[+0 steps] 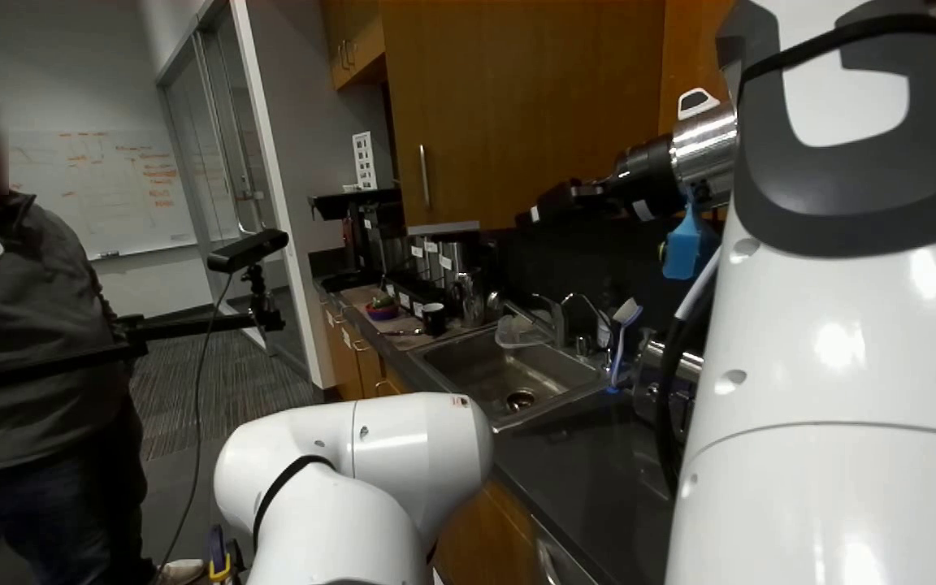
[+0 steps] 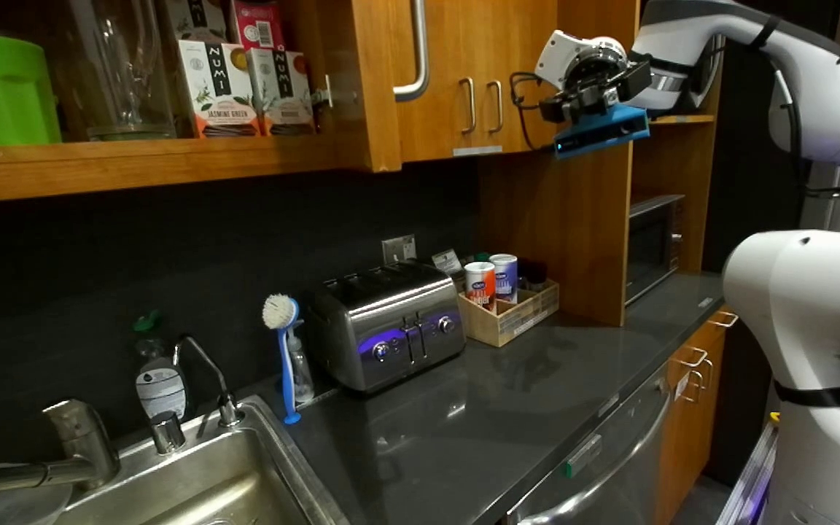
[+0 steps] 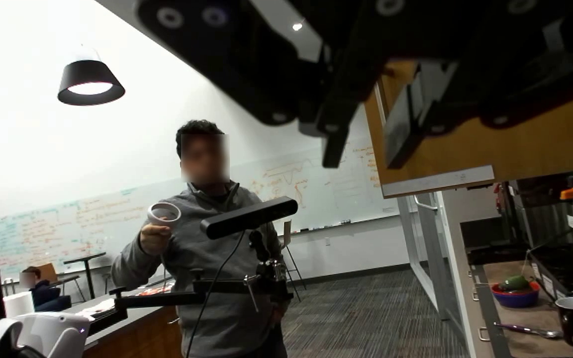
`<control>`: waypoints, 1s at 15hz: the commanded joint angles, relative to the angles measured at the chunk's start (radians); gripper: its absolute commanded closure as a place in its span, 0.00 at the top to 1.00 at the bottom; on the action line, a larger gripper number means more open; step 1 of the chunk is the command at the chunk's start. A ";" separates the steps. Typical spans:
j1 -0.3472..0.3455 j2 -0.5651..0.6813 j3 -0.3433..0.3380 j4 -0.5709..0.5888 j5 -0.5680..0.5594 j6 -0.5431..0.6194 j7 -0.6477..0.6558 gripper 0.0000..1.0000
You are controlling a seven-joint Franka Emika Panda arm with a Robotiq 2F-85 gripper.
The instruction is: Open the second cabinet door from the left
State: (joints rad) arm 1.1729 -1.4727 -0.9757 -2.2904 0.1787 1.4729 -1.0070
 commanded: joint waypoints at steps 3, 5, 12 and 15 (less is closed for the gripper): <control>-0.032 0.047 -0.005 0.003 0.033 -0.011 -0.042 0.29; -0.032 0.047 -0.005 0.003 0.033 -0.011 -0.042 0.29; -0.003 0.066 -0.012 0.000 0.057 -0.009 -0.061 0.66; 0.012 0.092 -0.022 -0.004 0.082 -0.009 -0.082 0.86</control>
State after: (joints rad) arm 1.1805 -1.4465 -0.9911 -2.2955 0.2249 1.4712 -1.0377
